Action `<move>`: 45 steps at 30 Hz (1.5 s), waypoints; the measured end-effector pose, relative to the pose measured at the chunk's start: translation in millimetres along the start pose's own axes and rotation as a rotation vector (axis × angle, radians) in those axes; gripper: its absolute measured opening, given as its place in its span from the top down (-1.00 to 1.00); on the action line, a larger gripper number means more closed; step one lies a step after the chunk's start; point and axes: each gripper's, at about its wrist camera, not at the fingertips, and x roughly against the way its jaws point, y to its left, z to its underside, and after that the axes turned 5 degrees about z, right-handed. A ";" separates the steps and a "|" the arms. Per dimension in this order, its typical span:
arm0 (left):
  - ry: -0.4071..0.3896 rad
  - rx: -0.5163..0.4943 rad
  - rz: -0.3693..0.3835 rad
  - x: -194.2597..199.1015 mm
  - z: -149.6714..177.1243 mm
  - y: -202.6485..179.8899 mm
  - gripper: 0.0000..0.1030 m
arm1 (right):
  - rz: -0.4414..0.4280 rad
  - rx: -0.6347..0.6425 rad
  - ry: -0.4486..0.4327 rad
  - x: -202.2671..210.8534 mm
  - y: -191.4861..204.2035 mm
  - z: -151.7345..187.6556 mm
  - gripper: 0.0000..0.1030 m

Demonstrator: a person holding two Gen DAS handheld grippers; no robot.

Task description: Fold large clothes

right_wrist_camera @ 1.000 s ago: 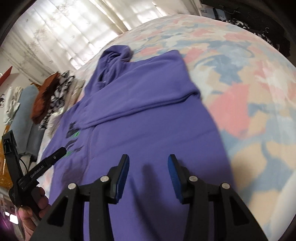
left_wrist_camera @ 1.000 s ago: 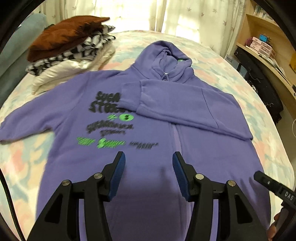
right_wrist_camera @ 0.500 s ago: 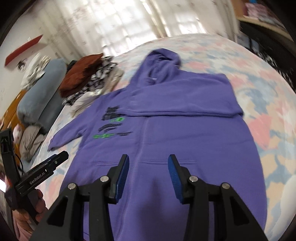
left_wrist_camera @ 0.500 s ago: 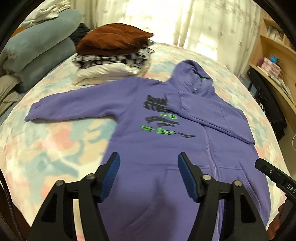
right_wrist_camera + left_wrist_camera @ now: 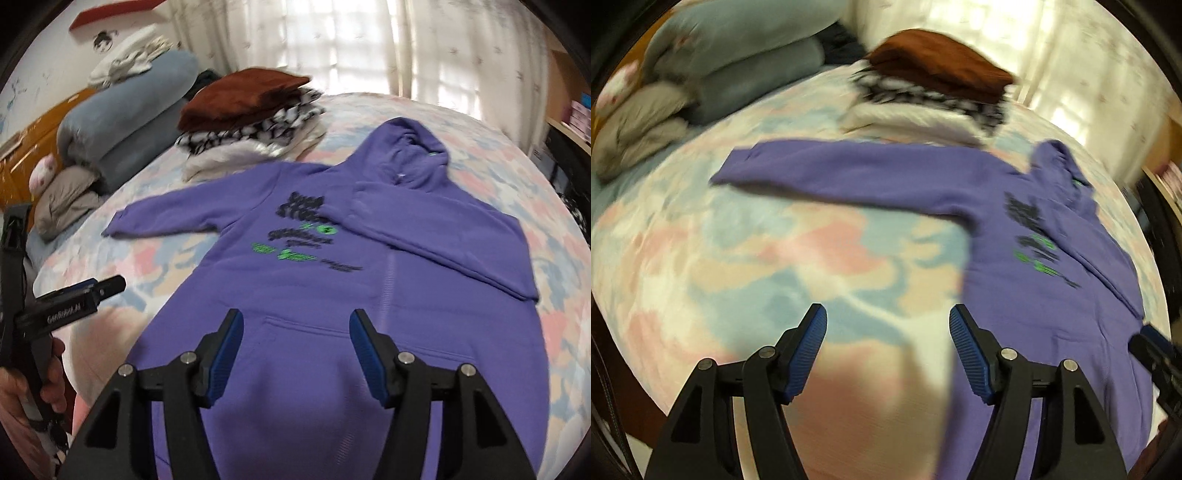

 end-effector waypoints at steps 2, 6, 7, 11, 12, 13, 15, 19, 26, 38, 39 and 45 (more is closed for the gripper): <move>0.019 0.054 0.025 -10.4 -5.7 20.7 -0.31 | 0.006 0.024 0.005 -9.5 13.5 -3.5 -0.16; 0.020 0.169 0.091 -29.6 -19.6 66.5 -0.31 | 0.018 0.084 0.007 -31.3 42.7 -13.6 -0.16; 0.015 0.190 0.108 -33.8 -23.4 75.0 -0.31 | 0.015 0.094 0.007 -36.1 48.2 -16.6 -0.16; -0.001 0.294 0.193 -55.3 -47.2 111.9 -0.31 | 0.016 0.129 -0.020 -58.3 77.3 -35.0 -0.16; -0.002 0.315 0.211 -62.2 -54.5 120.1 -0.31 | 0.014 0.132 -0.026 -63.1 83.9 -39.4 -0.16; -0.005 0.326 0.222 -67.4 -61.0 125.7 -0.31 | 0.009 0.139 -0.036 -69.4 92.7 -45.8 -0.16; -0.004 0.338 0.246 -80.7 -76.0 135.3 -0.31 | -0.001 0.155 -0.058 -79.0 107.1 -56.4 -0.15; 0.020 0.377 0.309 -108.5 -104.4 157.0 -0.31 | -0.044 0.176 -0.084 -101.2 135.1 -80.3 -0.03; -0.021 0.487 0.396 -138.4 -133.7 196.7 -0.30 | -0.117 0.172 -0.053 -159.1 176.4 -118.3 0.44; -0.187 0.392 0.200 -106.1 -154.3 177.6 0.84 | -0.159 0.085 0.044 -175.8 159.4 -98.0 0.65; -0.205 0.358 0.185 -96.1 -155.6 167.6 0.84 | -0.148 0.075 0.039 -169.3 150.2 -94.9 0.65; -0.320 0.140 0.241 -16.6 -165.8 79.5 0.85 | -0.097 -0.011 0.020 -130.6 88.4 -82.5 0.65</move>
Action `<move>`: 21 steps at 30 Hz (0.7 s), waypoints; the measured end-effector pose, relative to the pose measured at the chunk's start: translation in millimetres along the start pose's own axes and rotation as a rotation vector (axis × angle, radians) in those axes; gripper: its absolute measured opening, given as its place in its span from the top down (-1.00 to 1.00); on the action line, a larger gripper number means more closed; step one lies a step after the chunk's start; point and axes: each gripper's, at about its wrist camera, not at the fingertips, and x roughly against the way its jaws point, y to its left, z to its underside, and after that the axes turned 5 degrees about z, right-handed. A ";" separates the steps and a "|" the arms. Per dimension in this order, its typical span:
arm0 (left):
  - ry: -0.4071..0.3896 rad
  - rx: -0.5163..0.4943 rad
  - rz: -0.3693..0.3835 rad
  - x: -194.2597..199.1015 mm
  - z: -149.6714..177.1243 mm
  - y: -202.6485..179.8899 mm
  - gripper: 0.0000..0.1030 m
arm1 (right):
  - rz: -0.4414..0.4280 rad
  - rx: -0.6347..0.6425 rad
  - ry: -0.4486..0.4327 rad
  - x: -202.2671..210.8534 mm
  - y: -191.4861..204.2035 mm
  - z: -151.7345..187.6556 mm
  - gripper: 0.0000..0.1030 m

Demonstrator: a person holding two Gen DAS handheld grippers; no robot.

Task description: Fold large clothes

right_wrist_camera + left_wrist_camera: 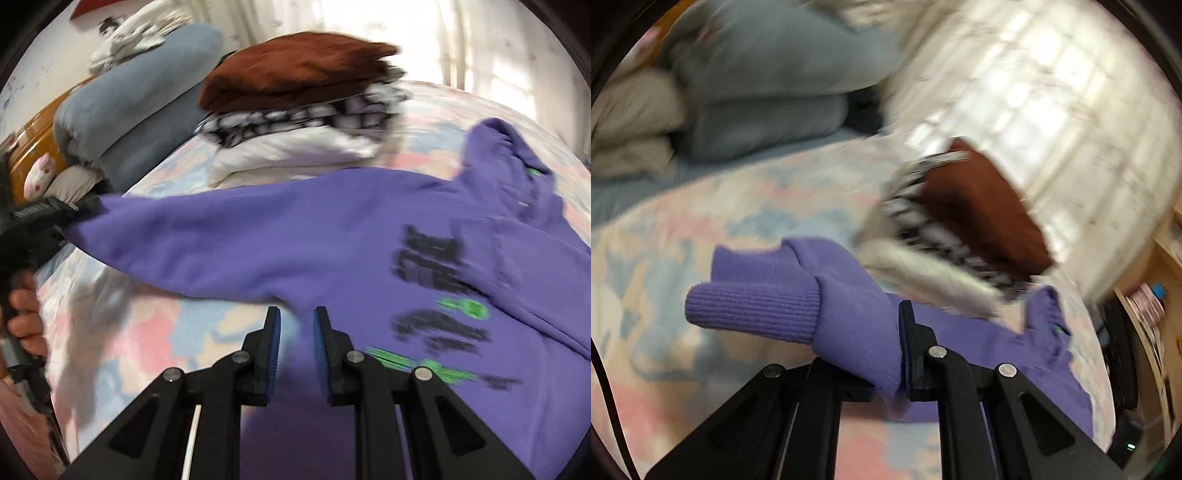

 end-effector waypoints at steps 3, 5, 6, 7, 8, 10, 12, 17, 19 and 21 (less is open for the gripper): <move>0.015 -0.097 0.068 12.0 -3.1 -64.7 0.85 | 0.016 -0.071 -0.025 25.7 -33.3 7.1 0.65; 0.042 -0.146 0.108 12.1 -0.4 -103.5 0.85 | 0.026 -0.111 -0.044 41.7 -53.6 11.9 0.65; 0.060 -0.170 0.128 11.0 2.7 -123.2 0.85 | 0.033 -0.135 -0.059 52.7 -67.5 15.4 0.65; 0.073 -0.189 0.144 10.3 6.8 -138.8 0.85 | 0.040 -0.151 -0.069 60.0 -78.1 18.1 0.65; 0.091 -0.215 0.165 7.0 12.7 -159.1 0.85 | 0.049 -0.166 -0.081 67.5 -88.8 20.7 0.65; 0.122 -0.258 0.190 -1.0 27.9 -191.5 0.85 | 0.063 -0.200 -0.101 81.8 -110.7 27.9 0.65; 0.171 -0.295 0.214 -18.4 48.0 -225.5 0.85 | 0.074 -0.234 -0.114 91.5 -132.1 34.6 0.65; 0.296 -0.353 0.209 -62.6 109.1 -275.0 0.85 | 0.119 -0.312 -0.124 107.6 -186.5 58.2 0.65; 0.339 -0.386 0.182 -87.7 137.8 -290.3 0.84 | 0.127 -0.338 -0.118 110.2 -202.4 67.8 0.65; 0.392 -0.405 0.161 -106.9 162.3 -297.5 0.62 | 0.132 -0.366 -0.109 110.9 -218.3 78.1 0.65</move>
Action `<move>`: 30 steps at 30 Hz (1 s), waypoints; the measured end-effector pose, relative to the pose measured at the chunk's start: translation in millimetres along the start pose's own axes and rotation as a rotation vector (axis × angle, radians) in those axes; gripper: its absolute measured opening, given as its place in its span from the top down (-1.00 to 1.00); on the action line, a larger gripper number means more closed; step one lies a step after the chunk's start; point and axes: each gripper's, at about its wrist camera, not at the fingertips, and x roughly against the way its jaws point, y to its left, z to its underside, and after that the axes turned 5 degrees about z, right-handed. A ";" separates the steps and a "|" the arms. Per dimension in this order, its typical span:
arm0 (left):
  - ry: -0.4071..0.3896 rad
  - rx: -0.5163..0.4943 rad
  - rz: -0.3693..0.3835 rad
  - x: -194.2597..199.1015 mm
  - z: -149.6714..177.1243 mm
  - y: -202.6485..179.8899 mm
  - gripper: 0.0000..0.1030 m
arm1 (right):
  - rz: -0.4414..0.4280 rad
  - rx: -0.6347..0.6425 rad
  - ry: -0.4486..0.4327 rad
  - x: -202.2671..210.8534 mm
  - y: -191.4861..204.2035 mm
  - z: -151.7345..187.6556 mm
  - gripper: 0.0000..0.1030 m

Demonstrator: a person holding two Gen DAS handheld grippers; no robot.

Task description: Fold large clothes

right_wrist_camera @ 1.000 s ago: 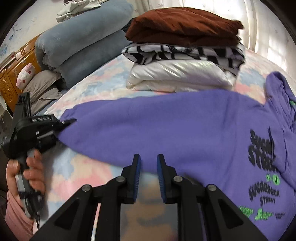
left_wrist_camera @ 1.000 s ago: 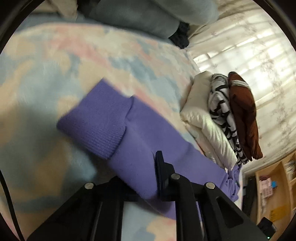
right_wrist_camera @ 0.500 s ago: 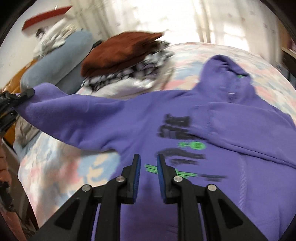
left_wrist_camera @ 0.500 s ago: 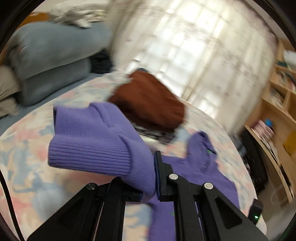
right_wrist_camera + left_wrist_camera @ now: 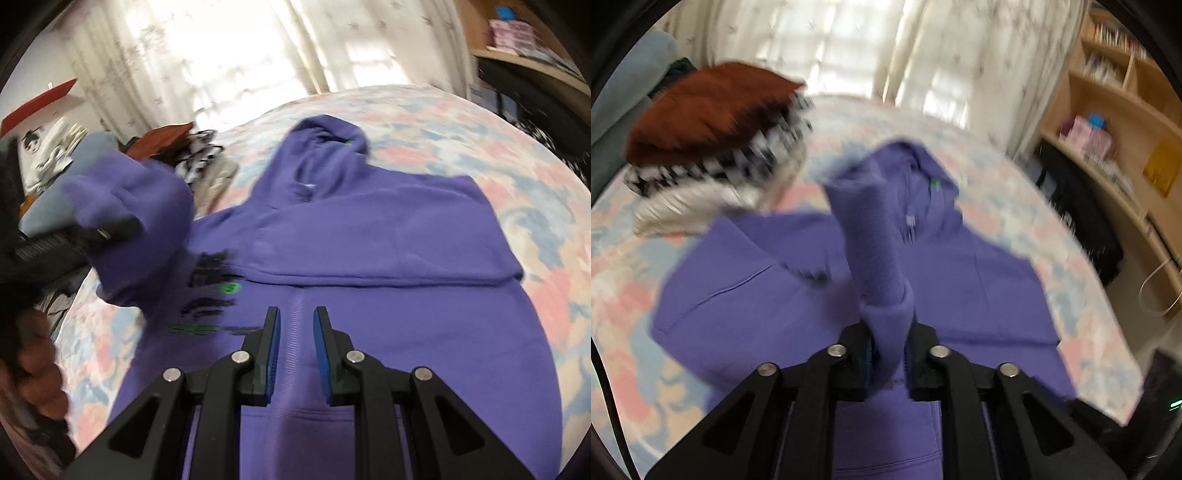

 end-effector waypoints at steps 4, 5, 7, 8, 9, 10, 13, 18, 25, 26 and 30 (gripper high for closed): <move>0.073 0.013 0.009 -28.4 20.6 -6.2 -0.34 | -0.013 -0.048 0.027 -8.2 -23.8 3.9 0.64; 0.066 0.018 0.015 -28.4 23.9 -6.3 -0.42 | -0.018 -0.057 0.033 -8.8 -28.8 4.1 0.64; 0.058 0.023 0.025 -25.1 28.5 -4.1 -0.45 | -0.035 -0.078 0.048 -13.2 -37.1 4.6 0.59; 0.054 0.029 0.026 -21.9 30.7 -1.6 -0.45 | -0.044 -0.089 0.054 -15.8 -39.7 4.0 0.50; 0.051 0.035 0.022 -20.4 30.4 1.6 -0.45 | -0.062 -0.102 0.061 -18.9 -41.7 3.6 0.44; 0.044 0.044 0.013 -12.0 29.1 7.4 -0.45 | -0.076 -0.109 0.065 -21.2 -42.0 3.8 0.29; 0.019 0.072 -0.016 6.7 32.9 22.1 -0.45 | -0.113 -0.114 0.084 -29.0 -36.4 4.3 0.18; -0.015 0.120 -0.071 33.1 50.6 50.9 -0.48 | -0.157 -0.099 0.160 -45.2 -21.0 11.6 0.18; -0.004 0.166 -0.115 54.5 79.0 84.3 -0.49 | -0.163 -0.088 0.255 -74.6 -6.1 24.7 0.18; -0.002 0.173 -0.115 54.1 80.6 86.7 -0.49 | -0.158 -0.084 0.263 -79.7 -4.3 25.7 0.18; -0.012 0.190 -0.118 59.2 87.4 96.9 -0.49 | -0.109 -0.052 0.249 -97.6 8.1 24.4 0.14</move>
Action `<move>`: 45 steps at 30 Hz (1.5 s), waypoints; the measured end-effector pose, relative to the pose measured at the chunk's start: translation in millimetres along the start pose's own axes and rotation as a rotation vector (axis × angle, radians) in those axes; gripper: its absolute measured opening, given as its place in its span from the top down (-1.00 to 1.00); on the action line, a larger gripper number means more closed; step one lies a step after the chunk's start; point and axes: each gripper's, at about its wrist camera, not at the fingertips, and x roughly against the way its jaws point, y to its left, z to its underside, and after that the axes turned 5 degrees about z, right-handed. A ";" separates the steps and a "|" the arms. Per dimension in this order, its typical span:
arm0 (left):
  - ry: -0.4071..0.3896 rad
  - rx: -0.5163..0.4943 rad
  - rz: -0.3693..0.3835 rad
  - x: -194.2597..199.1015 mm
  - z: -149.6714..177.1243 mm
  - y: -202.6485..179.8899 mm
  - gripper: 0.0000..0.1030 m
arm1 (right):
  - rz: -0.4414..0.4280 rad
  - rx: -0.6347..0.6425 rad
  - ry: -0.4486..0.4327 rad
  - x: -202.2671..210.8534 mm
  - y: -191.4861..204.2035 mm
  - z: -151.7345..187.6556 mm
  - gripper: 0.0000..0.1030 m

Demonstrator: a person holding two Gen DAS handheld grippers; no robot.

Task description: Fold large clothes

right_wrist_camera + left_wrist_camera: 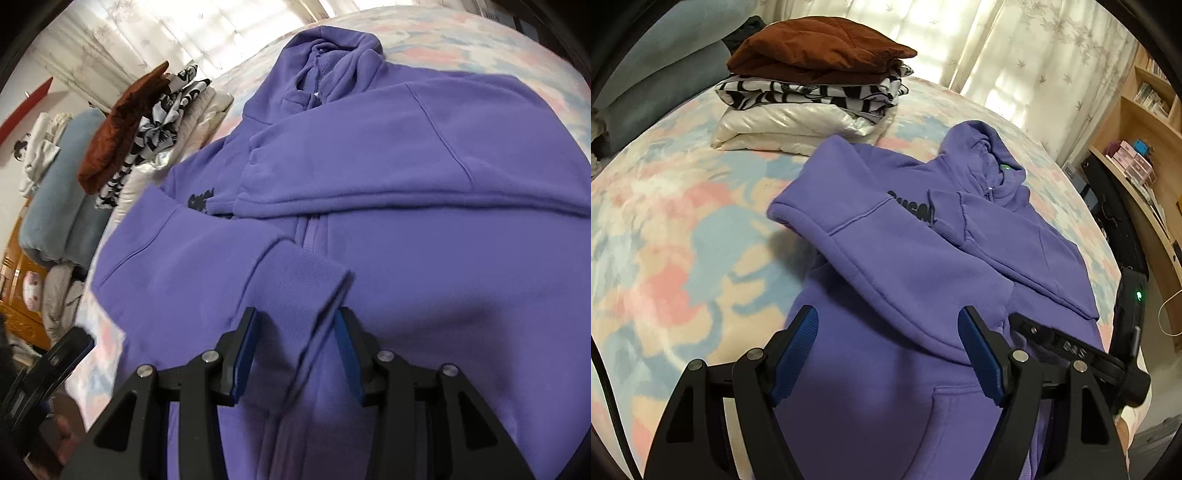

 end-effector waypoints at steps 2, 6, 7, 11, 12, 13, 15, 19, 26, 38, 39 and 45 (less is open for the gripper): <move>-0.006 -0.001 -0.009 2.4 1.7 3.1 -0.49 | 0.041 0.043 -0.018 -2.0 9.4 -2.9 0.24; -0.021 -0.002 -0.015 7.3 4.8 8.7 -0.49 | 0.016 0.157 -0.052 9.7 34.2 -4.4 0.86; -0.026 -0.002 -0.016 8.8 5.2 9.7 -0.49 | 0.016 0.189 -0.075 17.6 41.6 -5.6 0.86; -0.037 -0.005 -0.025 12.3 6.6 12.1 -0.49 | -0.024 0.334 -0.258 80.2 77.3 -26.0 0.87; -0.040 -0.005 -0.026 13.0 6.7 12.5 -0.49 | -0.022 0.360 -0.338 104.2 83.3 -35.2 0.87; -0.043 -0.003 -0.025 13.6 6.7 12.6 -0.49 | -0.008 0.369 -0.416 126.4 85.4 -45.3 0.87; -0.045 -0.001 -0.019 13.7 7.4 12.8 -0.49 | 0.028 0.360 -0.519 158.8 80.8 -65.8 0.86; -0.031 -0.007 -0.016 8.5 9.5 9.6 -0.49 | 0.176 0.296 -0.590 169.3 54.2 -101.5 0.75; 0.006 -0.028 -0.028 -7.8 -3.0 6.9 -0.49 | 0.317 0.189 -0.308 85.2 -33.5 -105.8 -0.11; 0.084 -0.039 -0.078 -105.6 -115.0 32.4 -0.49 | 0.149 0.031 -0.180 47.8 -86.6 -98.3 -0.11; 0.099 -0.035 -0.088 -119.8 -125.4 36.3 -0.49 | 0.140 0.018 -0.173 43.9 -91.6 -101.7 -0.11; 0.151 0.038 -0.077 -174.4 -160.0 57.1 -0.49 | 0.071 -0.094 -0.107 10.4 -121.5 -120.2 -0.11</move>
